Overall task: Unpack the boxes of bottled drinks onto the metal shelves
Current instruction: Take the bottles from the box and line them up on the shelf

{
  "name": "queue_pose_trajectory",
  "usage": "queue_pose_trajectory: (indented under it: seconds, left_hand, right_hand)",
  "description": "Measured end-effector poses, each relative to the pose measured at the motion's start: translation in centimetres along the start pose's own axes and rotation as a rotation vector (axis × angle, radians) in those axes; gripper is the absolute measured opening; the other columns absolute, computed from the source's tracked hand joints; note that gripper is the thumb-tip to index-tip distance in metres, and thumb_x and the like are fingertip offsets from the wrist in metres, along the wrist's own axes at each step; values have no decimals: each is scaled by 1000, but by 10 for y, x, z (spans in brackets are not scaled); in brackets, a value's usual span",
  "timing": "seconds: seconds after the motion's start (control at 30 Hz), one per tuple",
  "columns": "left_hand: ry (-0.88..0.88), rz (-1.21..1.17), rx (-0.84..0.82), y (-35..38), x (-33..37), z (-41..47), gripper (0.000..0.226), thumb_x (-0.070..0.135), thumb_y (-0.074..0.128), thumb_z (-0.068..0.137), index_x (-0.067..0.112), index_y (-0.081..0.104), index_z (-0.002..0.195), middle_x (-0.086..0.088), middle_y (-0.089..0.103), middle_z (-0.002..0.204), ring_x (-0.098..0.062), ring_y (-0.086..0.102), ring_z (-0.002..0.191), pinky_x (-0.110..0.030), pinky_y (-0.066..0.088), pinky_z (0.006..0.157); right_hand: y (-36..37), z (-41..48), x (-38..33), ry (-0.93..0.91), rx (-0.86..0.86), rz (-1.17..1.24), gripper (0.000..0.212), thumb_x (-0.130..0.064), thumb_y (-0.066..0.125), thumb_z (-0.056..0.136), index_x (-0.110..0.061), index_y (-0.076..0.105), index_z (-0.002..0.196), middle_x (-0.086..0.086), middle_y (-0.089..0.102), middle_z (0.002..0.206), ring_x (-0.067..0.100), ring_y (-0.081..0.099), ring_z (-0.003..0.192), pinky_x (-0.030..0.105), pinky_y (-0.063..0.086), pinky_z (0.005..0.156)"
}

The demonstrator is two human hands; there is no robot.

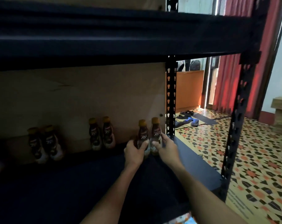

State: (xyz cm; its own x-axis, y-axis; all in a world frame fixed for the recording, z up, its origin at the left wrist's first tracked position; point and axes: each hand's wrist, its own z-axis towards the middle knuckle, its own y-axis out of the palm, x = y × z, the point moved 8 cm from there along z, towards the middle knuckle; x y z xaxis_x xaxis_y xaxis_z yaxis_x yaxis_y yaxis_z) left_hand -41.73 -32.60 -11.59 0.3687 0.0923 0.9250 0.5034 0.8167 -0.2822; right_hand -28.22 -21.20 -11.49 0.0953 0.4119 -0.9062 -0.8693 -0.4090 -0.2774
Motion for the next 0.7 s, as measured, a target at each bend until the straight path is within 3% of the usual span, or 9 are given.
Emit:
queue_pose_trajectory:
  seconds: [0.07, 0.23, 0.37, 0.43, 0.5, 0.6, 0.7]
  left_hand:
    - [2, 0, 1, 10, -6, 20, 40, 43, 72, 87, 18, 65, 117, 2, 69, 106, -16, 66, 98, -26, 51, 82]
    - [22, -83, 14, 30, -15, 63, 39, 42, 73, 87, 21, 61, 118, 4, 68, 110, -17, 64, 100, -26, 48, 84]
    - [85, -138, 28, 44, -20, 90, 35, 28, 74, 87, 11, 62, 115, -5, 69, 112, -18, 65, 100, -28, 49, 86]
    - [94, -150, 53, 47, -23, 100, 33, 27, 76, 86, 11, 62, 112, -9, 69, 112, -23, 66, 102, -33, 51, 89]
    - [115, -159, 84, 49, -23, 105, 31, 29, 77, 85, 13, 63, 108, -11, 70, 111, -24, 66, 103, -37, 52, 91]
    - [128, -185, 124, 52, -26, 105, 34, 31, 75, 87, 10, 64, 113, -10, 69, 113, -22, 65, 103, -33, 49, 90]
    - [129, -190, 147, 52, -28, 100, 25, 29, 70, 91, 18, 64, 114, 1, 67, 106, -13, 61, 99, -22, 42, 82]
  right_hand:
    - [4, 18, 7, -19, 10, 0, 47, -21, 70, 94, -23, 56, 138, -14, 65, 111, 6, 61, 107, 15, 44, 89]
    - [17, 62, 26, -27, 12, 20, 54, -20, 67, 96, -24, 48, 146, -4, 68, 123, 14, 60, 119, 32, 46, 106]
    - [21, 85, 32, -75, 26, 43, 46, -15, 66, 97, -23, 53, 140, -12, 68, 107, -3, 62, 99, 0, 41, 84]
    - [23, 90, 31, -98, 30, 41, 44, -14, 65, 97, -24, 53, 138, -14, 67, 105, -8, 60, 95, 3, 44, 88]
    - [24, 93, 30, -115, 40, 37, 45, -13, 64, 98, -20, 52, 140, -10, 67, 109, 1, 62, 99, 10, 45, 95]
    - [25, 93, 30, -124, 42, 38, 43, -8, 62, 98, -19, 51, 139, -8, 65, 110, 1, 61, 99, -4, 38, 84]
    - [27, 93, 31, -134, 57, 6, 45, -10, 60, 99, -18, 49, 143, -3, 66, 118, 7, 59, 111, -4, 36, 86]
